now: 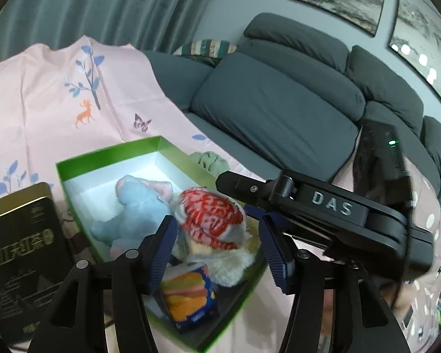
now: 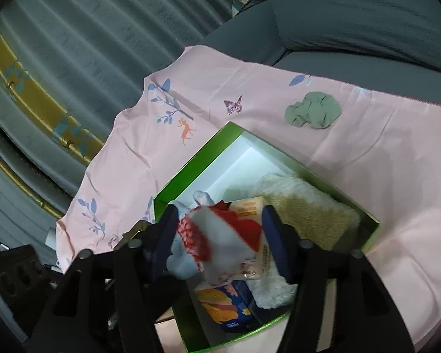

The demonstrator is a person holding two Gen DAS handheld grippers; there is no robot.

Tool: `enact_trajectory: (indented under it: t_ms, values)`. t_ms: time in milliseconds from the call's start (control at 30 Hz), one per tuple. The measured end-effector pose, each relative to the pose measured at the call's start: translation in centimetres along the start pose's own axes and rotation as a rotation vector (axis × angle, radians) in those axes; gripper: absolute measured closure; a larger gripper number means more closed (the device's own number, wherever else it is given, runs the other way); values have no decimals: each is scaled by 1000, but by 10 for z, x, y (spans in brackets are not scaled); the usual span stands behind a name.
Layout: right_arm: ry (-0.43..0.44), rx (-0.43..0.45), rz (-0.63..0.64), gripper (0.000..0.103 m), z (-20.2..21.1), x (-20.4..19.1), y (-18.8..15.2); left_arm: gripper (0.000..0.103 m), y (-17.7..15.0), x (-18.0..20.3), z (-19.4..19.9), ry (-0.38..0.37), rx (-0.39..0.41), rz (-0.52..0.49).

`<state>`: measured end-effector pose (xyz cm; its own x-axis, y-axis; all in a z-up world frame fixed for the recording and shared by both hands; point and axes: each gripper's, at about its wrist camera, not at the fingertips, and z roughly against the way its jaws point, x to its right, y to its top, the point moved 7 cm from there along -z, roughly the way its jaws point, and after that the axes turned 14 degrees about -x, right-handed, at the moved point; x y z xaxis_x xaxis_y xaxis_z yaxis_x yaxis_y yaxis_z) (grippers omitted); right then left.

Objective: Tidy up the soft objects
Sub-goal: 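Lower the knit item into the green box and open the right gripper, then move the right gripper back to the grey cloth and grasp it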

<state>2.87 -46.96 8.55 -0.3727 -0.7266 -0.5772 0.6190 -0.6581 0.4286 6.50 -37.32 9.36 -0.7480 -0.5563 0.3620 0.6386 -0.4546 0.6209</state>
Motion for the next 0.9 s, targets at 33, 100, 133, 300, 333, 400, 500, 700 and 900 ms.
enact_trajectory:
  t_ms: [33, 100, 133, 300, 333, 400, 500, 700, 900]
  values:
    - [4, 6, -2, 32, 3, 0, -1, 35, -3, -1, 9, 0, 14, 10]
    - [12, 21, 1, 22, 8, -2, -2, 28, -8, -6, 25, -6, 35, 36]
    - [12, 30, 10, 17, 12, -4, -3, 26, -13, -9, 36, -12, 49, 53]
    - [5, 85, 54, 4, 32, -20, -12, 19, -41, -34, 88, 38, 132, 178]
    - [7, 89, 62, 3, 34, -24, -14, 19, -51, -42, 103, 55, 145, 214]
    - [7, 96, 90, 2, 40, -34, -20, 19, -66, -57, 125, 111, 159, 265]
    - [-15, 106, 158, 1, 48, -55, -32, 18, -91, -77, 158, 217, 168, 306]
    - [13, 73, 303, 1, 50, -103, -65, 14, -147, -121, 217, 329, 192, 421]
    - [89, -44, 435, 1, 24, -166, -104, 14, -196, -162, 241, 388, 216, 521]
